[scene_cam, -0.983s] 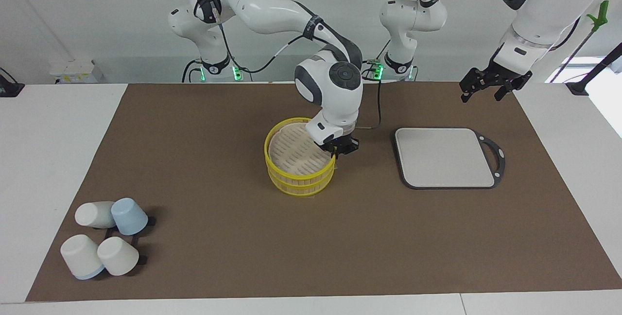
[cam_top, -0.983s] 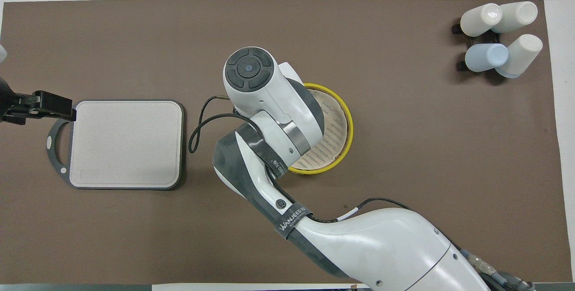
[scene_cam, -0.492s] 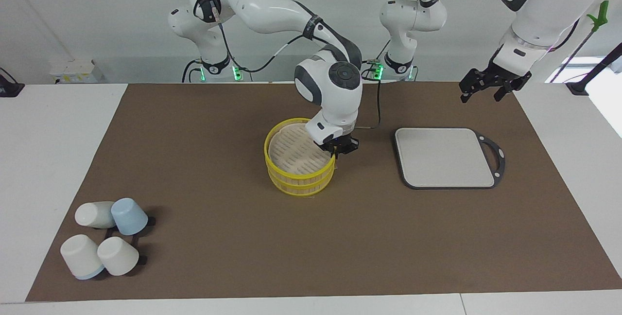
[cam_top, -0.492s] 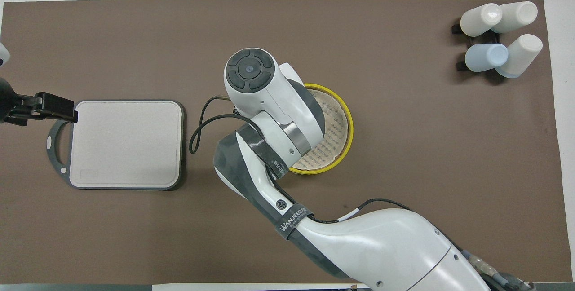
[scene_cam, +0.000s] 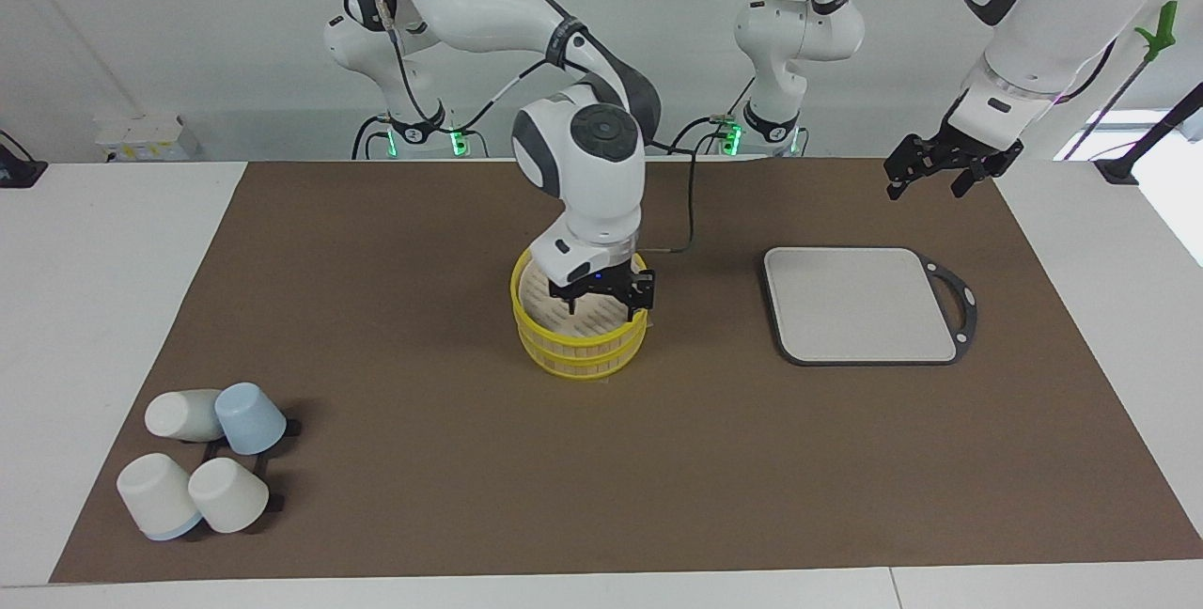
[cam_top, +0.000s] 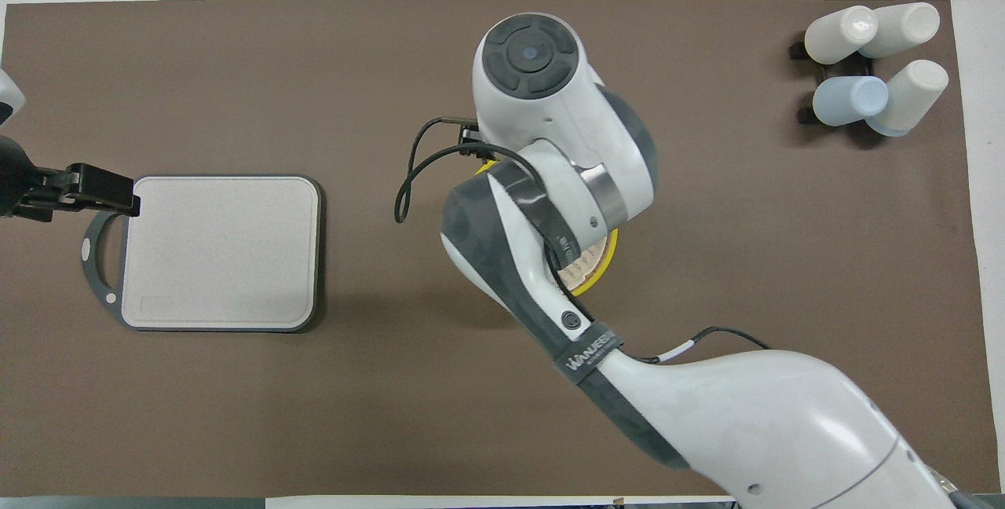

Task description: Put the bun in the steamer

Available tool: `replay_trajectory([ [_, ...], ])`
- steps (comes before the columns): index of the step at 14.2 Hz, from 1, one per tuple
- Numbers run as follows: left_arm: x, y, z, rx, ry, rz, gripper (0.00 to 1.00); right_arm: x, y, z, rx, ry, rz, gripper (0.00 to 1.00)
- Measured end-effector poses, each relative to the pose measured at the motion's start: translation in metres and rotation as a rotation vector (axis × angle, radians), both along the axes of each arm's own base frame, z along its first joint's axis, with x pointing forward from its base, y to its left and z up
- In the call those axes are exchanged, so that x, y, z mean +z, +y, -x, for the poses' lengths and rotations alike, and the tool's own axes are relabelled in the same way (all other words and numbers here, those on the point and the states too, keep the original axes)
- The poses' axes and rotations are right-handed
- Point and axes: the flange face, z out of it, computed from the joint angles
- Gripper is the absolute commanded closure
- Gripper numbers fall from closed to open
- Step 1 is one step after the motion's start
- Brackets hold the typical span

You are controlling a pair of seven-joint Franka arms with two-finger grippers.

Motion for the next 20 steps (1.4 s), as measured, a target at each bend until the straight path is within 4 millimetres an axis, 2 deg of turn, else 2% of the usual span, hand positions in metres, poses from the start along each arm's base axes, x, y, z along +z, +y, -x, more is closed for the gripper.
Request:
replay_trajectory([
  [2,-0.001,0.0,0.0,0.0,0.002,0.0,0.0,0.02,-0.044,-0.013,0.036,0.005,0.005,0.0],
  [7,-0.001,-0.001,0.0,-0.002,0.001,0.0,0.0,0.046,-0.156,-0.033,0.164,0.059,0.024,0.0],
  [10,0.0,-0.002,0.0,-0.003,0.0,0.0,0.0,0.076,-0.225,-0.028,0.133,0.061,0.02,0.0],
  [12,0.0,-0.003,0.0,-0.006,-0.001,0.0,0.0,0.104,-0.249,-0.016,0.118,0.034,0.015,0.0],
  [14,0.001,-0.004,0.001,-0.008,-0.002,0.0,0.0,0.135,-0.265,-0.002,0.098,0.004,0.01,0.0],
  [16,0.001,-0.004,0.001,-0.008,-0.002,0.0,0.0,0.153,-0.277,0.016,0.083,0.022,0.011,0.0],
  [18,0.001,-0.004,0.001,-0.008,-0.002,0.0,0.0,0.157,-0.298,0.027,0.067,0.034,0.01,0.0],
  [20,0.001,-0.004,0.001,-0.008,-0.002,0.0,0.0,0.148,-0.319,0.034,0.068,0.059,0.01,0.0],
])
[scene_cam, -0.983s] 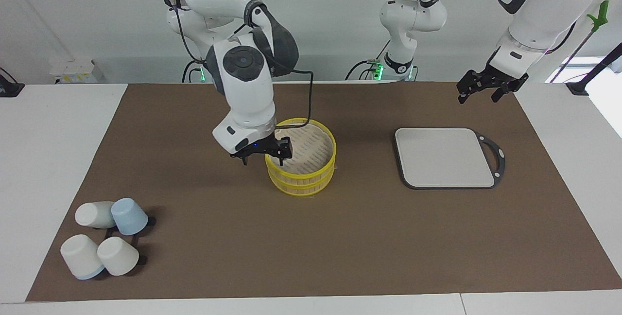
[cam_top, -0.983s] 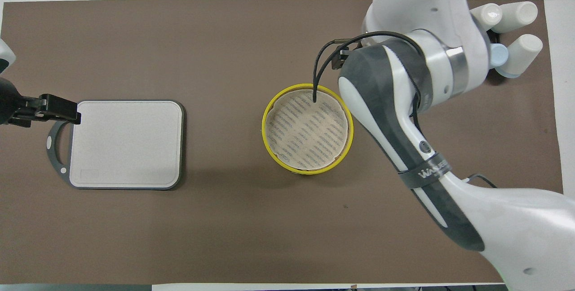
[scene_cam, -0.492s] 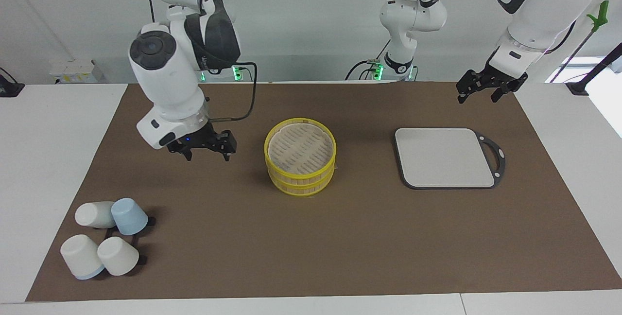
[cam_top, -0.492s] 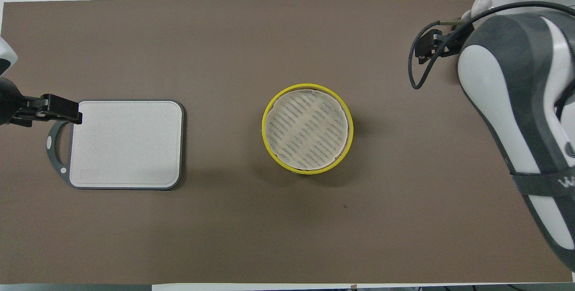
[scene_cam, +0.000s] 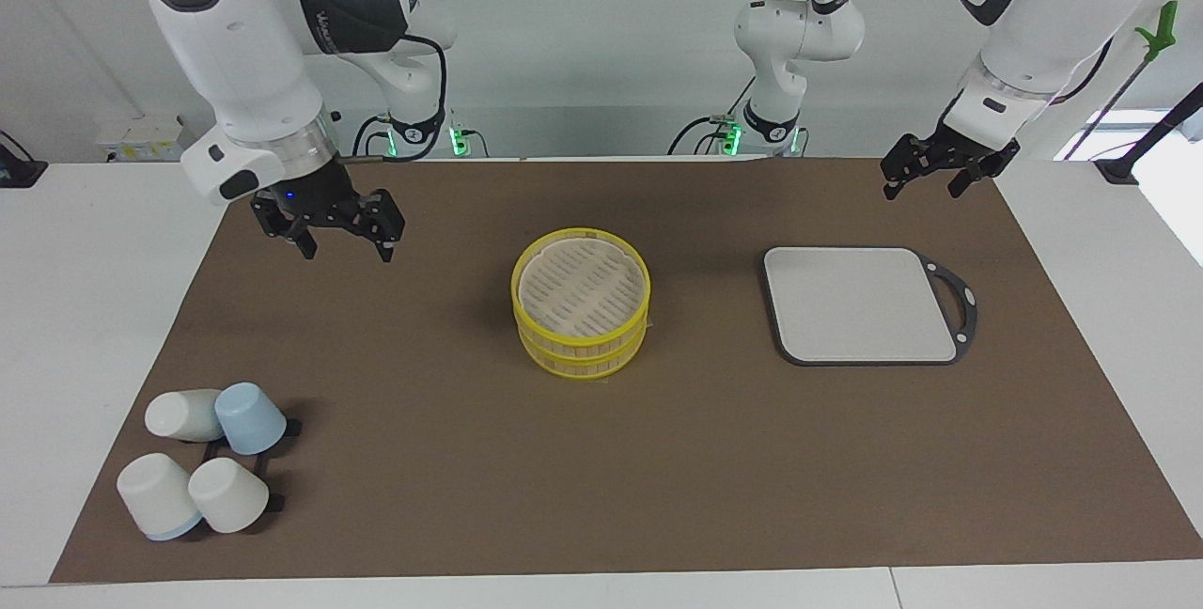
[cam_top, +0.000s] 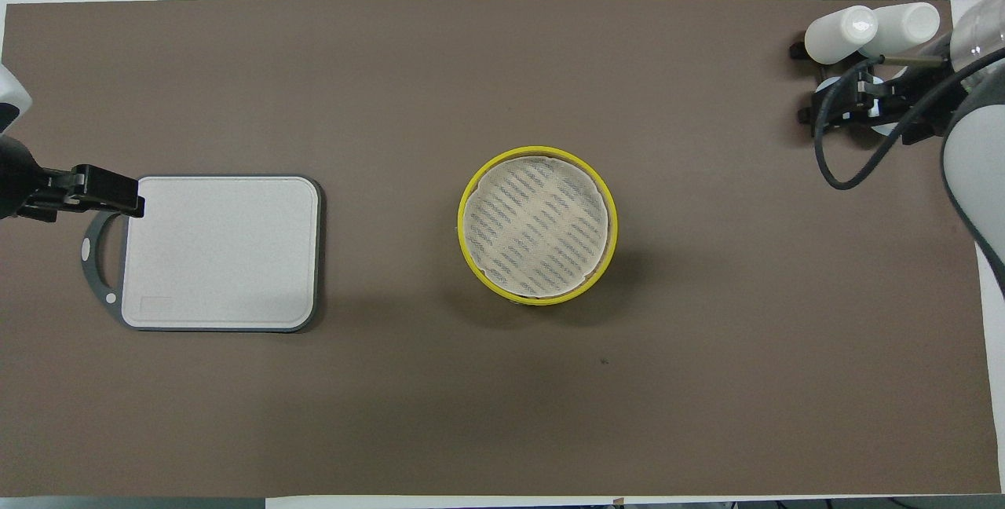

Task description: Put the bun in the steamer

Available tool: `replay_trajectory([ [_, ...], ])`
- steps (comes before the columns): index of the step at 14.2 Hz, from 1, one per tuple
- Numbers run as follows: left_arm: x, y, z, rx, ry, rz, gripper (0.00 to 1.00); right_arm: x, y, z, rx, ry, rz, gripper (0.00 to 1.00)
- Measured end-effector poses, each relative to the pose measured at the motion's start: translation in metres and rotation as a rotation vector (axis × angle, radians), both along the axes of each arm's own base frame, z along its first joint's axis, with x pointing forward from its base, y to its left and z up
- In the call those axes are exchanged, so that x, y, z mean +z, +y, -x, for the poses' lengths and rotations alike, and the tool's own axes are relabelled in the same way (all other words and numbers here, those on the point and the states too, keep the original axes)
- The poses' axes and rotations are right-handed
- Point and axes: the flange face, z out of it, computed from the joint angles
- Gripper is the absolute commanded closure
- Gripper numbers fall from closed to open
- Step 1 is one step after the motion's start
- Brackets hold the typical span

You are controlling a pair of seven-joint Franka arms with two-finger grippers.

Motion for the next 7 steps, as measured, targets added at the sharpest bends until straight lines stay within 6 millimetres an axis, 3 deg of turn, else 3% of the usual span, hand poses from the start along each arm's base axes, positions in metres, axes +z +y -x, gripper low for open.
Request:
replay_trajectory([
  [4,0.0,0.0,0.0,0.0,0.0,0.0,0.0,-0.041,-0.014,0.01,0.069,-0.01,-0.004,0.0],
  [7,0.0,0.0,0.0,0.0,0.0,0.0,0.0,-0.048,-0.033,0.018,0.065,-0.003,-0.006,0.0],
])
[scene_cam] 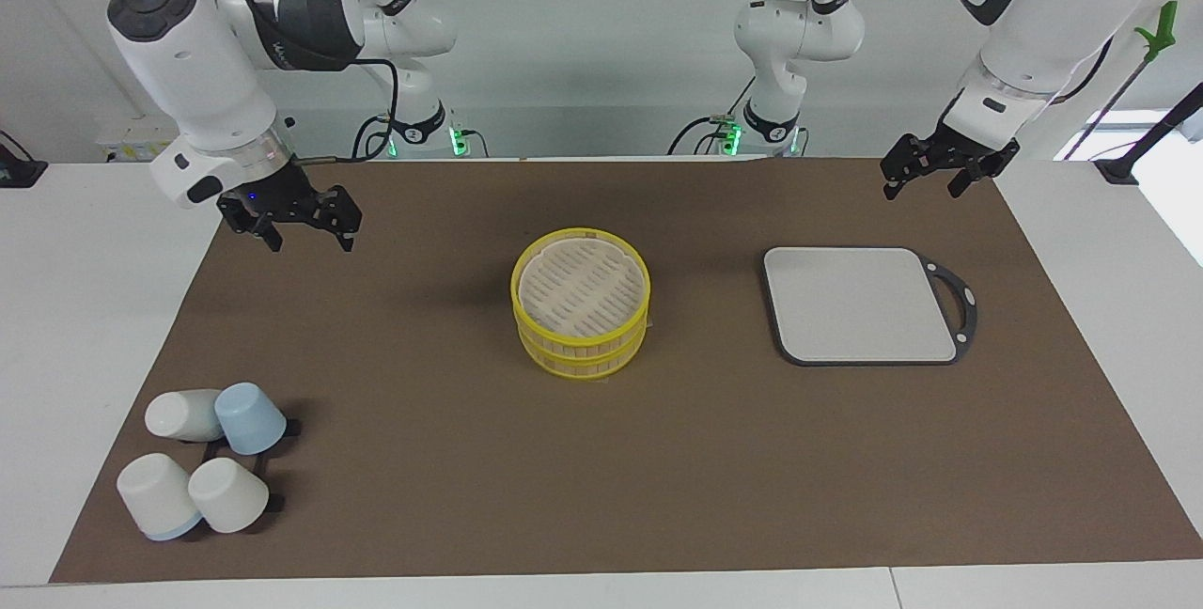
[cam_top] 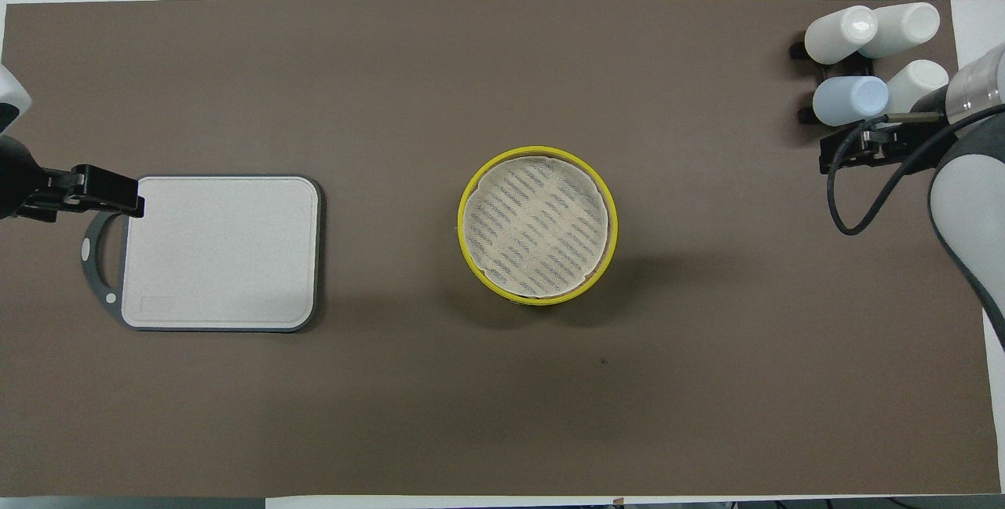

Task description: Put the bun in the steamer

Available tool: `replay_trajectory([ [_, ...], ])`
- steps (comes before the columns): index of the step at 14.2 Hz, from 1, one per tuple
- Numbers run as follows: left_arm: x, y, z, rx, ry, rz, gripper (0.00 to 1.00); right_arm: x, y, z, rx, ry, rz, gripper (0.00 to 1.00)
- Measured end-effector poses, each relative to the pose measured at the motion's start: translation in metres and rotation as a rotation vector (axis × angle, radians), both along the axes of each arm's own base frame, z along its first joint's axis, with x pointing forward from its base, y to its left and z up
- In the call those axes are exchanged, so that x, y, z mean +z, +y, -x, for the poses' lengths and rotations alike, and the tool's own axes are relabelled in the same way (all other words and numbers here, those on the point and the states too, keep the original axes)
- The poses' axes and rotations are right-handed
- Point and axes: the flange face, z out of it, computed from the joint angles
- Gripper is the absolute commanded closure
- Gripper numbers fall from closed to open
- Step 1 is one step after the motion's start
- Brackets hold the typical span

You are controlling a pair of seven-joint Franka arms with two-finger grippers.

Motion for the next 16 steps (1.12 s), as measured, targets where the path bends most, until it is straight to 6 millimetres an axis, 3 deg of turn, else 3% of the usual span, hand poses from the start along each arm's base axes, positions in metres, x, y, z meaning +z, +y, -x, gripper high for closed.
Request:
replay_trajectory([
  [8,0.0,0.0,0.0,0.0,0.0,0.0,0.0,0.004,-0.018,0.007,-0.026,0.025,-0.002,0.0],
  [16,0.0,-0.001,0.0,-0.001,0.0,0.0,0.0,0.004,-0.02,0.016,-0.031,0.074,-0.003,0.0],
])
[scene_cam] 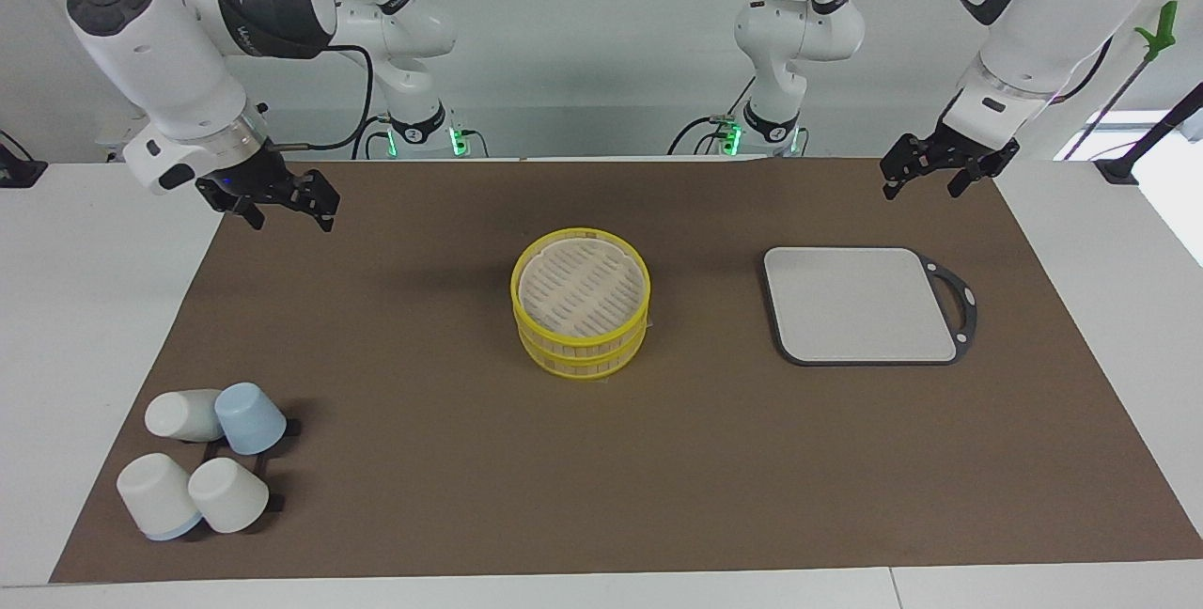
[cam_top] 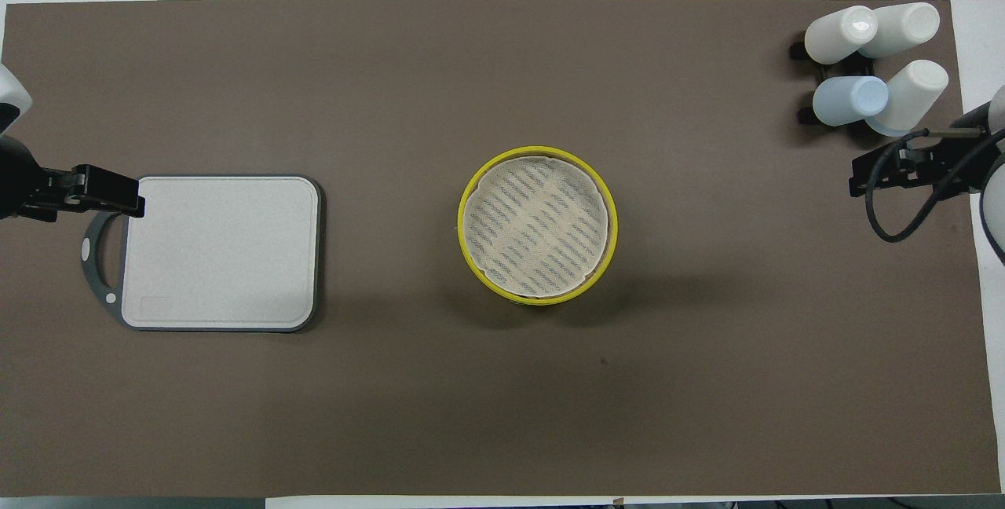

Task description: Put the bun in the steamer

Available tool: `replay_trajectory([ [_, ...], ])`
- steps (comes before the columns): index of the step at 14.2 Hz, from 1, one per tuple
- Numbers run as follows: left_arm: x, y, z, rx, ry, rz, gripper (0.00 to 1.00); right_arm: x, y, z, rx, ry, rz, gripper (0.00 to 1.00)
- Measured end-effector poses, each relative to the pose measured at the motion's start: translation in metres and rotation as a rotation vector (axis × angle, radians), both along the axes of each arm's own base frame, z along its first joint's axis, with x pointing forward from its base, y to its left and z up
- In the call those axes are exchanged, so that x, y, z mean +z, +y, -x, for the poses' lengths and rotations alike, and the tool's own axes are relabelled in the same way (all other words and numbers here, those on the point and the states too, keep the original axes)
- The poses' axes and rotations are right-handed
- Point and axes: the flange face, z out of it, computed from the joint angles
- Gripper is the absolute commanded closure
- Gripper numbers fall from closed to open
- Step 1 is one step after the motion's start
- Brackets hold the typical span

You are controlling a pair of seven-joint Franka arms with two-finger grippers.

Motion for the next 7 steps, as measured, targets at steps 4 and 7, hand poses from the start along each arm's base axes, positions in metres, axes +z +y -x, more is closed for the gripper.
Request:
replay_trajectory([
  [4,0.0,0.0,0.0,0.0,0.0,0.0,0.0,0.0,-0.007,0.0,-0.012,0.0,0.0,0.0],
  [7,0.0,0.0,0.0,-0.001,0.0,0.0,0.0,0.0,-0.012,0.001,-0.02,0.0,0.001,0.0],
])
